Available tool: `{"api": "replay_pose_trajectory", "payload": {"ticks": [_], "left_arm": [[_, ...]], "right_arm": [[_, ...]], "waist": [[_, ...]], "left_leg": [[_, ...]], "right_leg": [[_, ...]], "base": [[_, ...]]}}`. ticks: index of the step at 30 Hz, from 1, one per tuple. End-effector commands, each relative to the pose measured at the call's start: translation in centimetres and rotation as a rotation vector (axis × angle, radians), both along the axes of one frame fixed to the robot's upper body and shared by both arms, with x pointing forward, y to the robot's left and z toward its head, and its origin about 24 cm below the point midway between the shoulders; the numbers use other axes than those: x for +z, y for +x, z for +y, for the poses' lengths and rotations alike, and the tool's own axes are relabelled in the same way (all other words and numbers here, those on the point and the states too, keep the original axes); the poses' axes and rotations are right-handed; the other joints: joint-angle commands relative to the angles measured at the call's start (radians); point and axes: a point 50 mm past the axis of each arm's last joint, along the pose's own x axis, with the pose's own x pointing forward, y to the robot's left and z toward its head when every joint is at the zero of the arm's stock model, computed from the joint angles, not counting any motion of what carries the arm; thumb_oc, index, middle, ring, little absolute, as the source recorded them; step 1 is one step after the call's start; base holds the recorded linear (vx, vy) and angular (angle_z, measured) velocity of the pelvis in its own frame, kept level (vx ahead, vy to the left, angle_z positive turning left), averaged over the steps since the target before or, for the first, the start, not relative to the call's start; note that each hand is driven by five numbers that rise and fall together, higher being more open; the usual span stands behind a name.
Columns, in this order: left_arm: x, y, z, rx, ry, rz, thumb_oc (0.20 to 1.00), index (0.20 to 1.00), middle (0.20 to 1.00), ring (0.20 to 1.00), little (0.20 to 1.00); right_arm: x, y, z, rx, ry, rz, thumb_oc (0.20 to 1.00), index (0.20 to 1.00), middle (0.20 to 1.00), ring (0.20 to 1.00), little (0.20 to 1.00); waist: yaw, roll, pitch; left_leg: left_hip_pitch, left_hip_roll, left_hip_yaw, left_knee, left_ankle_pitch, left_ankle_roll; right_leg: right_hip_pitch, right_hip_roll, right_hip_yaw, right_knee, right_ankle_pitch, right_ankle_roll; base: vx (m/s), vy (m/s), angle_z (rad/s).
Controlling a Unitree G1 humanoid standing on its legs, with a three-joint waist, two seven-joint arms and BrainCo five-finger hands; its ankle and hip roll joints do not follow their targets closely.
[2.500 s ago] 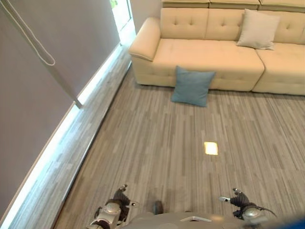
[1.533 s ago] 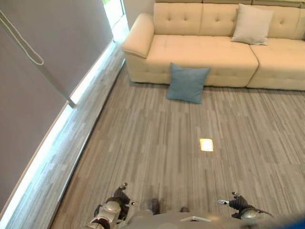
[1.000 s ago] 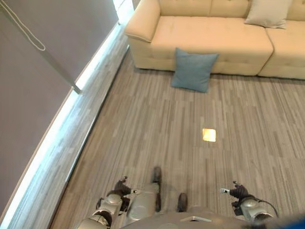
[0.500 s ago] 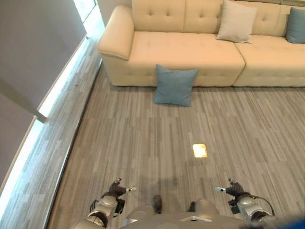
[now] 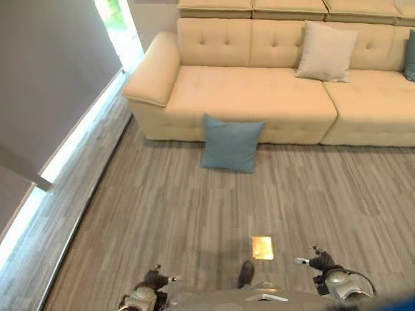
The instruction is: Pick up all the scattered cushions and arrange them neatly on the sofa.
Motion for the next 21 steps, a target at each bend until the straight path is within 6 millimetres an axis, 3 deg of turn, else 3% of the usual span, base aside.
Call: {"api": "replay_pose_trajectory", "payload": {"ticks": [1,3,5,6,8,10,16,18,19,20,21], "left_arm": [[0.9,3.1,-0.7,-0.047,-0.007,-0.091,1.0,1.0,1.0,1.0,1.0],[0.8,3.0,-0.8,-0.053,-0.004,-0.085,1.0,1.0,1.0,1.0,1.0],[0.6,2.4,-0.7,-0.045,-0.002,-0.066,1.0,1.0,1.0,1.0,1.0],[0.6,2.4,-0.7,-0.045,-0.002,-0.066,1.0,1.0,1.0,1.0,1.0],[0.3,1.5,-0.7,-0.035,-0.007,-0.041,1.0,1.0,1.0,1.0,1.0],[0.2,0.9,-0.5,-0.022,-0.006,-0.028,1.0,1.0,1.0,1.0,1.0],[-0.1,-0.6,0.2,0.015,-0.004,0.015,1.0,1.0,1.0,1.0,1.0],[0.0,-0.4,0.5,0.008,0.003,0.012,1.0,1.0,1.0,1.0,1.0],[0.0,-0.4,0.5,0.008,0.003,0.012,1.0,1.0,1.0,1.0,1.0],[0.2,0.3,0.7,-0.004,0.012,-0.008,1.0,1.0,1.0,1.0,1.0],[0.3,0.6,0.7,-0.014,0.017,-0.016,1.0,1.0,1.0,1.0,1.0]], "right_arm": [[1.2,1.9,-1.5,-0.01,-0.042,-0.056,1.0,1.0,1.0,1.0,1.0],[1.2,1.9,-1.5,-0.012,-0.041,-0.057,1.0,1.0,1.0,1.0,1.0],[1.3,2.0,-1.6,0.003,-0.057,-0.06,1.0,1.0,1.0,1.0,1.0],[1.3,2.0,-1.6,0.003,-0.057,-0.06,1.0,1.0,1.0,1.0,1.0],[1.2,1.8,-1.6,0.011,-0.064,-0.053,1.0,1.0,1.0,1.0,1.0],[1.1,1.7,-1.4,0.017,-0.062,-0.045,1.0,1.0,1.0,1.0,1.0],[0.5,0.8,-0.7,0.047,-0.041,-0.006,1.0,1.0,1.0,1.0,1.0],[0.3,0.5,-0.5,0.053,-0.036,0.009,1.0,1.0,1.0,1.0,1.0],[0.3,0.5,-0.5,0.053,-0.036,0.009,1.0,1.0,1.0,1.0,1.0],[0.3,0.8,-0.2,0.065,-0.03,0.005,1.0,1.0,1.0,1.0,1.0],[0.3,1.0,-0.1,0.067,-0.024,0.0,1.0,1.0,1.0,1.0,1.0]], "waist": [[0.0,-0.003,0.115],[0.008,-0.005,0.115],[0.028,0.006,0.106],[0.028,0.006,0.107],[0.049,0.031,0.091],[0.071,0.035,0.086],[0.092,0.022,0.033],[0.093,0.015,0.026],[0.093,0.014,0.026],[0.077,0.018,0.049],[0.066,0.025,0.057]], "left_leg": [[-0.043,-0.016,0.086,-0.187,0.033,0.071],[-0.076,-0.042,0.101,-0.238,0.019,0.079],[-0.081,-0.083,0.132,-0.458,0.007,0.096],[-0.079,-0.084,0.132,-0.459,0.007,0.096],[-0.075,-0.11,0.148,-0.656,0.086,0.101],[-0.099,-0.126,0.137,-0.673,0.118,0.095],[-0.006,-0.15,0.106,-0.744,0.087,0.143],[0.034,-0.16,0.103,-0.762,0.068,0.165],[0.034,-0.161,0.103,-0.763,0.068,0.165],[0.083,-0.167,0.098,-0.774,0.05,0.192],[0.099,-0.163,0.088,-0.781,0.046,0.201]], "right_leg": [[0.095,-0.065,0.07,0.025,-0.107,0.114],[0.107,-0.06,0.07,0.026,-0.116,0.114],[0.139,-0.039,0.081,0.024,-0.149,0.126],[0.14,-0.039,0.081,0.024,-0.149,0.126],[0.192,0.001,0.095,0.013,-0.179,0.133],[0.222,0.018,0.116,0.014,-0.196,0.135],[0.24,-0.006,0.141,0.107,-0.242,0.166],[0.2,-0.036,0.134,0.226,-0.221,0.199],[0.198,-0.037,0.134,0.23,-0.223,0.2],[0.109,-0.081,0.126,0.42,-0.137,0.251],[0.074,-0.088,0.126,0.49,-0.101,0.263]], "base": [[0.24,-0.238,0.14],[0.19,-0.069,0.06],[0.25,-0.02,-0.2],[0.21,0.006,-0.25],[0.31,0.024,-0.15],[0.33,0.042,-0.14],[0.28,0.1,-0.57],[0.19,0.12,-0.15],[0.12,0.164,0.0],[0.08,0.154,0.05],[0.11,0.189,0.13]]}}
